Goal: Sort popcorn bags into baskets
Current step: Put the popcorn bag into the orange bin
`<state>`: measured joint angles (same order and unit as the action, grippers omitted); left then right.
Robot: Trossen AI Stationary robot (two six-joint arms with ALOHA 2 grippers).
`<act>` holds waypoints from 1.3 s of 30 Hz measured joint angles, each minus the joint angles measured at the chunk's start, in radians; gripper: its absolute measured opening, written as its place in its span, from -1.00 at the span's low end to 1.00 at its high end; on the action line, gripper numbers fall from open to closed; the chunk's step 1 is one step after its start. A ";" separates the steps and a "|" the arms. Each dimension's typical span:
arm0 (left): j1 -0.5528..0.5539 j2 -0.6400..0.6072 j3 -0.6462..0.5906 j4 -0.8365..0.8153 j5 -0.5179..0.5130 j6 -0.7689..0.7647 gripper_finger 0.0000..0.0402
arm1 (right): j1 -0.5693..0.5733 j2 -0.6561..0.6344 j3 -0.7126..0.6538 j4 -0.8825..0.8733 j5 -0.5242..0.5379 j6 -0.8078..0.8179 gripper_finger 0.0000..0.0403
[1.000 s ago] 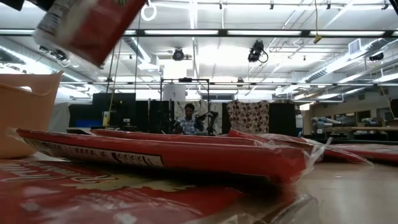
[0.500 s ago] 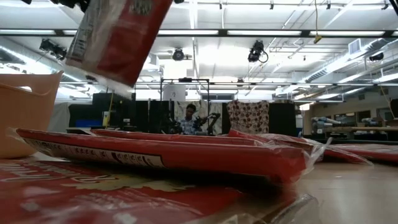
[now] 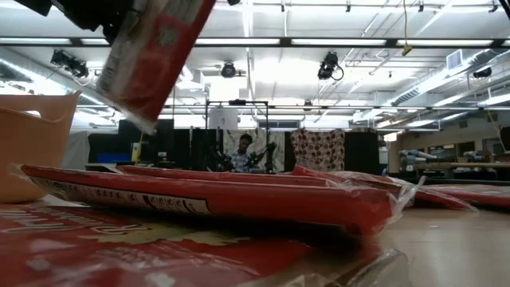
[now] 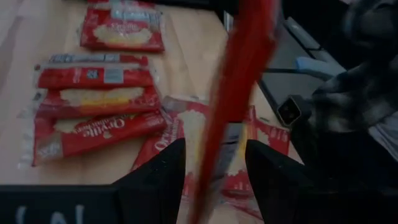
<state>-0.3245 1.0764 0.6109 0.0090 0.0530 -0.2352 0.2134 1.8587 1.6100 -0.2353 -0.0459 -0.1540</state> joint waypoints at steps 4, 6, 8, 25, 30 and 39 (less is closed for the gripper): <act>0.000 0.001 0.000 0.003 -0.002 -0.017 -0.19 | -0.001 0.000 0.000 0.011 0.004 -0.010 -0.98; 0.000 0.001 0.000 0.003 -0.004 -0.017 -0.27 | -0.001 0.000 0.000 0.015 0.005 -0.024 -0.97; 0.000 0.001 0.000 0.002 -0.004 -0.017 -0.41 | -0.001 -0.006 0.000 0.010 0.016 -0.026 -0.94; -0.111 -0.071 0.189 -0.257 -0.009 0.072 -0.89 | 0.038 -0.225 -0.002 -0.287 0.209 0.021 -0.50; -0.279 -0.071 0.212 -0.300 -0.167 0.167 -0.89 | 0.065 -0.301 -0.089 -0.335 0.300 0.107 -0.45; -0.575 -0.046 0.305 -0.596 -0.432 0.056 -0.89 | 0.113 -0.389 -0.287 -0.293 0.419 0.215 -0.45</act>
<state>-0.8998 1.0303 0.9164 -0.5865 -0.3790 -0.1793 0.3263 1.4693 1.3233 -0.5284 0.3733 0.0605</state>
